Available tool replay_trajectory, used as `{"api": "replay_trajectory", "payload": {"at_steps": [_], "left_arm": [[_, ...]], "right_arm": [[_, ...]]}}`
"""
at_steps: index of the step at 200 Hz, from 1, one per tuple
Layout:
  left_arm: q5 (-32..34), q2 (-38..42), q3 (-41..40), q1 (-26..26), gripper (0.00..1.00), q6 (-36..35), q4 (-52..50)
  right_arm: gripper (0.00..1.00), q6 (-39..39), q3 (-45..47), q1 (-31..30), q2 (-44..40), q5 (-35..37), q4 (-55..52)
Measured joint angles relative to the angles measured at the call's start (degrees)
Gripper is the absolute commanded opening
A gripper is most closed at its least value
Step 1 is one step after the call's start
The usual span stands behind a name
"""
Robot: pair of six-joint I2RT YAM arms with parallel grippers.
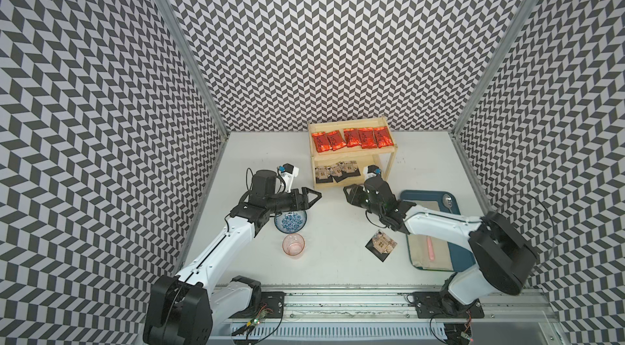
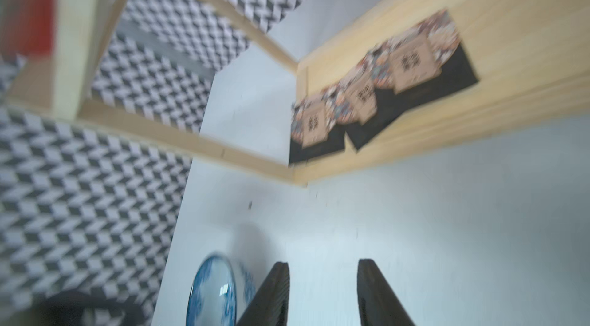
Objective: Place the tea bags on the shelf by color
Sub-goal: Pick up the tea bag from the center of the board.
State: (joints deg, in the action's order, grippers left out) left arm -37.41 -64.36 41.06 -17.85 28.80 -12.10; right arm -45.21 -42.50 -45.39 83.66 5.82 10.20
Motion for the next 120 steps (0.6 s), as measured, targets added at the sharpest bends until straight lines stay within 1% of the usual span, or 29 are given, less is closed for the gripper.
{"api": "replay_trajectory", "payload": {"at_steps": [12,21,51,70,93,120], "left_arm": [[1.8,0.1,0.0,-3.1,0.85,0.5,0.0],[3.6,0.0,0.0,-6.6,0.85,0.9,0.0],[7.3,-2.9,0.1,-16.5,0.87,2.0,0.5],[8.3,-7.6,0.6,-21.0,0.85,2.4,0.9],[8.9,-15.1,3.3,-25.5,0.82,2.3,0.8],[9.0,-21.5,7.4,-29.8,0.82,1.9,1.2]], "right_arm": [[0.40,2.0,4.9,-3.1,-6.4,0.6,-2.4],[0.41,2.9,8.9,-5.1,-11.5,1.3,-4.8],[0.41,3.2,20.3,-8.2,-26.9,3.7,-14.3],[0.36,2.1,26.1,-8.9,-35.6,4.0,-18.3],[0.32,0.6,33.1,-8.9,-44.7,3.7,-18.1],[0.32,-1.6,39.1,-8.9,-52.9,3.8,-18.7]]}}
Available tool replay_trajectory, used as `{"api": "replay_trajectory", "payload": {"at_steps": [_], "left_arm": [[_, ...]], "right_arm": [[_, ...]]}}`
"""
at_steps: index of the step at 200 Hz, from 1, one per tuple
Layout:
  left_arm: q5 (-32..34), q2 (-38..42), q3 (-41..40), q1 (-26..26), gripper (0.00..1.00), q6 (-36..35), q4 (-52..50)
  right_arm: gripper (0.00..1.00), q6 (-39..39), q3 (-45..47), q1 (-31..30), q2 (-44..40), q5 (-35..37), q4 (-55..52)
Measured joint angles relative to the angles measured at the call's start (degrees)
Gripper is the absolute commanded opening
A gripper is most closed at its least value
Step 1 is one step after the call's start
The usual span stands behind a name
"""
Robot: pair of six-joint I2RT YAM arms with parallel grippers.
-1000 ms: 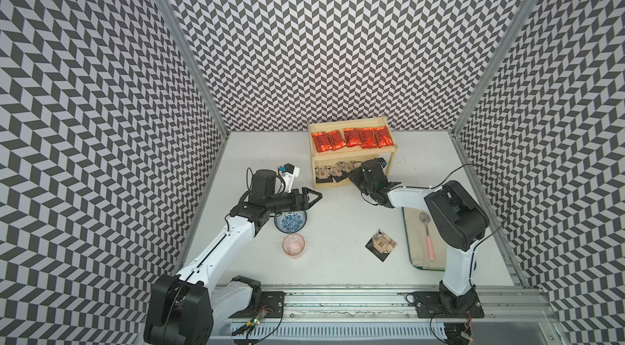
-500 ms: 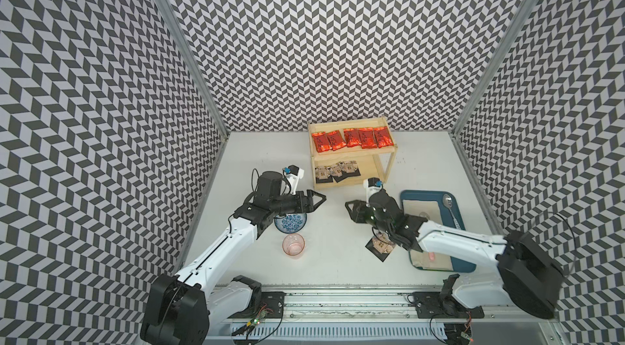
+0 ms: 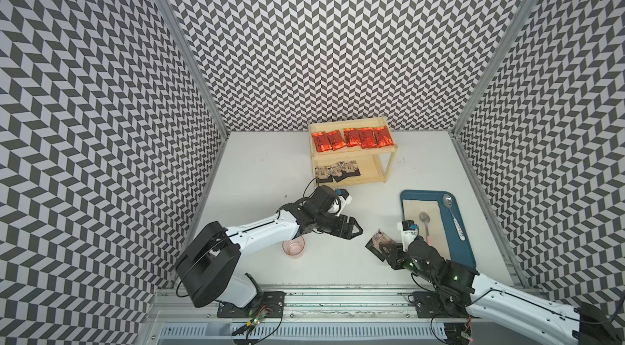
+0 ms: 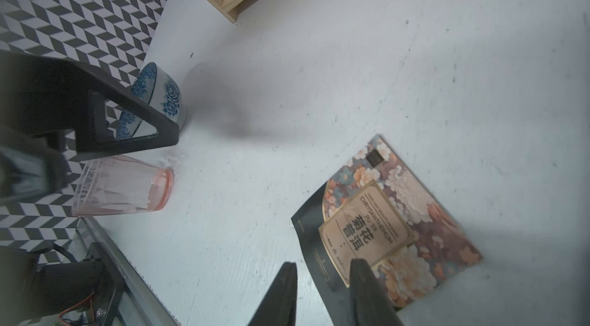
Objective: Place the tea bags on the shelf by color
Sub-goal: Pick up the tea bag from the center of the board.
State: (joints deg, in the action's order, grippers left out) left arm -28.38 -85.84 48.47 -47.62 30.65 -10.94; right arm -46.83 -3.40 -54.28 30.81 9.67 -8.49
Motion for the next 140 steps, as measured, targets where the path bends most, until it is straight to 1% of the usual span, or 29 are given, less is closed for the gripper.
{"api": "replay_trajectory", "payload": {"at_steps": [23,42,80,113,123,140], "left_arm": [[-0.5,-4.0,2.7,-1.5,0.82,-0.2,0.6],[-0.9,-7.7,4.3,-1.9,0.81,-0.2,1.0],[-1.1,-13.7,6.3,-1.9,0.80,-0.2,1.8],[-1.3,-16.5,7.3,-1.9,0.80,-0.2,2.0],[-1.4,-17.1,7.5,-1.9,0.78,-0.1,2.2],[-2.3,-18.4,7.8,-1.9,0.71,0.2,3.0]], "right_arm": [[0.32,-1.4,1.0,0.0,-4.4,0.3,-0.2],[0.31,-2.3,1.2,0.1,-4.8,0.8,0.4],[0.31,-6.6,1.2,0.6,-1.0,2.5,0.3],[0.32,-10.7,1.5,0.9,3.1,2.5,1.0],[0.32,-11.3,1.9,1.1,4.2,2.3,2.2],[0.32,-11.6,2.5,1.9,5.7,2.1,4.9]]}}
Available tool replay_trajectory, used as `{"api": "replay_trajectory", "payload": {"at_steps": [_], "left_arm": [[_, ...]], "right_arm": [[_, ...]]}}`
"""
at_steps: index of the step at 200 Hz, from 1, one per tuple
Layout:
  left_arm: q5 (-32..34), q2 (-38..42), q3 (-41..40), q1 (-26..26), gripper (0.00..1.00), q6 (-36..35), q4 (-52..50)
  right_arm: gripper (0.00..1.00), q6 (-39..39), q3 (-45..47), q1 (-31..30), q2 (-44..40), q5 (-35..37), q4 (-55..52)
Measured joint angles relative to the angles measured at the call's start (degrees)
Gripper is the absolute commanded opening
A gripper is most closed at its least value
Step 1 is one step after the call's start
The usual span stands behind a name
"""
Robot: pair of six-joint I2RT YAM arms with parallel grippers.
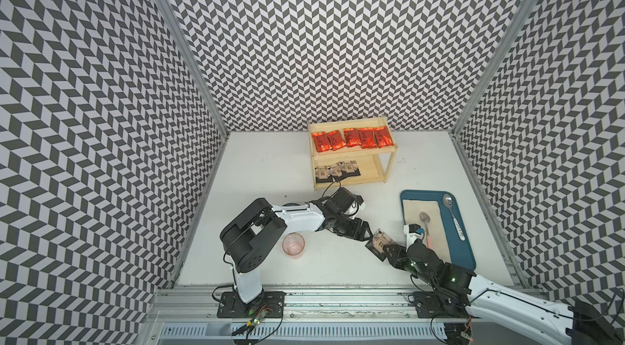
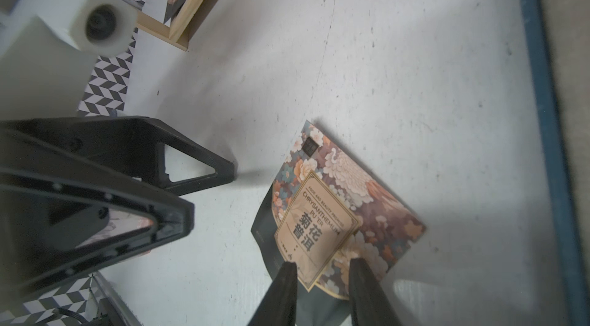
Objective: Place the tea bags on the shelf by color
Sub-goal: Pick up the tea bag from the center of the board.
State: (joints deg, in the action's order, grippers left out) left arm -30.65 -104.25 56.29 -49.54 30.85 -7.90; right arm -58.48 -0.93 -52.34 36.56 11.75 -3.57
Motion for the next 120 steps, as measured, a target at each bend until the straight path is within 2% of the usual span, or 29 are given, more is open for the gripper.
{"api": "replay_trajectory", "payload": {"at_steps": [32,84,120], "left_arm": [[-1.5,-2.3,1.0,0.0,0.57,0.1,2.0],[-2.9,-4.9,2.4,0.0,0.54,0.1,4.2],[-3.7,-6.8,3.8,0.0,0.46,0.3,5.5]], "right_arm": [[0.32,0.6,0.2,2.7,3.0,-1.2,4.1],[0.30,4.0,0.2,6.1,7.5,-3.2,10.0],[0.28,6.4,0.2,7.5,11.3,-4.2,14.2]]}}
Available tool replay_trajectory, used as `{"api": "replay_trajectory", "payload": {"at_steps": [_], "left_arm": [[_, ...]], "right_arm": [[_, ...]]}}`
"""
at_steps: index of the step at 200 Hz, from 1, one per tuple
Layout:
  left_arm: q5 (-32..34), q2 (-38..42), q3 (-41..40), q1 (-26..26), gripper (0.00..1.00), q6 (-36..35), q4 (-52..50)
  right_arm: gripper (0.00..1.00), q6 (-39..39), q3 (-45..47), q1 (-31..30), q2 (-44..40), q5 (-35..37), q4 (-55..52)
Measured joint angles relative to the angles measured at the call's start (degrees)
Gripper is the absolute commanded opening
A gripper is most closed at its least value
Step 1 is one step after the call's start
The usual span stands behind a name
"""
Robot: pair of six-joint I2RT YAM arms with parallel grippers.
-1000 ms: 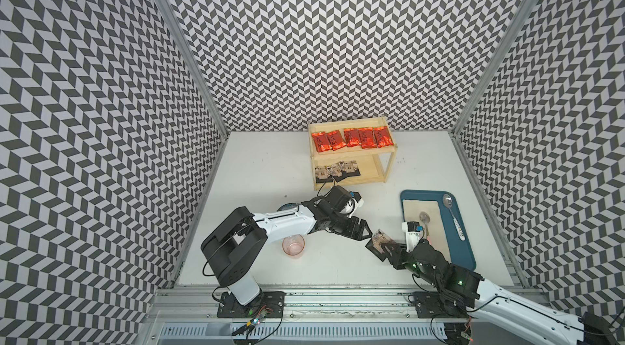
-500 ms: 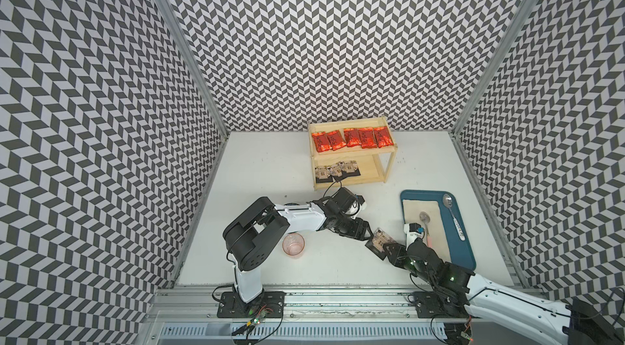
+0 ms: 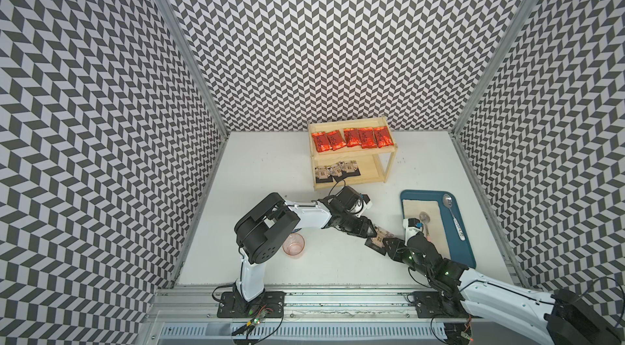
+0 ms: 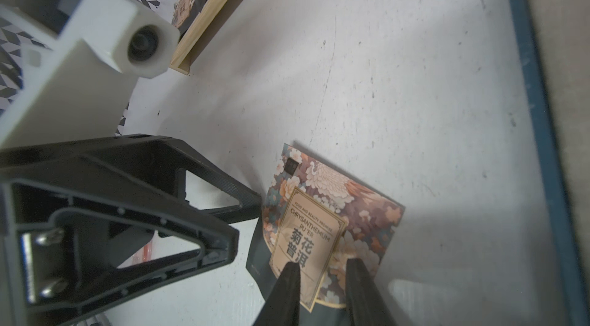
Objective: Place the tea bags on the shelf by color
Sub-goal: Pick up the tea bag from the center of the board.
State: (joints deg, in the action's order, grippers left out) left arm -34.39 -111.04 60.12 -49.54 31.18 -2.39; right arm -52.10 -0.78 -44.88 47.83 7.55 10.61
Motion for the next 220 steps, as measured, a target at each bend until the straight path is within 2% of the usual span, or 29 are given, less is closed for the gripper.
{"api": "replay_trajectory", "payload": {"at_steps": [29,54,93,127,158,182,220], "left_arm": [[-0.3,-1.2,0.8,0.0,0.35,0.2,0.7],[-0.3,-2.1,0.9,0.0,0.19,0.5,1.1],[0.0,-2.5,0.9,0.0,0.00,1.0,0.7],[0.2,-2.5,0.9,0.0,0.00,1.0,0.7],[0.8,-1.1,-0.7,0.2,0.00,1.5,1.0],[1.3,4.1,-7.3,1.7,0.00,3.6,2.6],[0.8,13.2,-15.5,7.6,0.00,9.1,9.4]], "right_arm": [[0.27,1.3,0.0,0.2,2.3,-0.5,2.7],[0.26,2.1,0.0,0.8,3.5,-0.9,4.4],[0.26,3.3,0.2,2.1,3.5,-1.6,6.1],[0.27,4.1,0.3,3.2,1.6,-2.5,6.1],[0.33,4.6,0.3,3.5,-3.3,-3.2,4.5],[0.33,4.9,-0.1,3.6,-5.8,-3.3,3.8],[0.33,5.1,-5.7,3.6,-3.5,-4.4,2.3]]}}
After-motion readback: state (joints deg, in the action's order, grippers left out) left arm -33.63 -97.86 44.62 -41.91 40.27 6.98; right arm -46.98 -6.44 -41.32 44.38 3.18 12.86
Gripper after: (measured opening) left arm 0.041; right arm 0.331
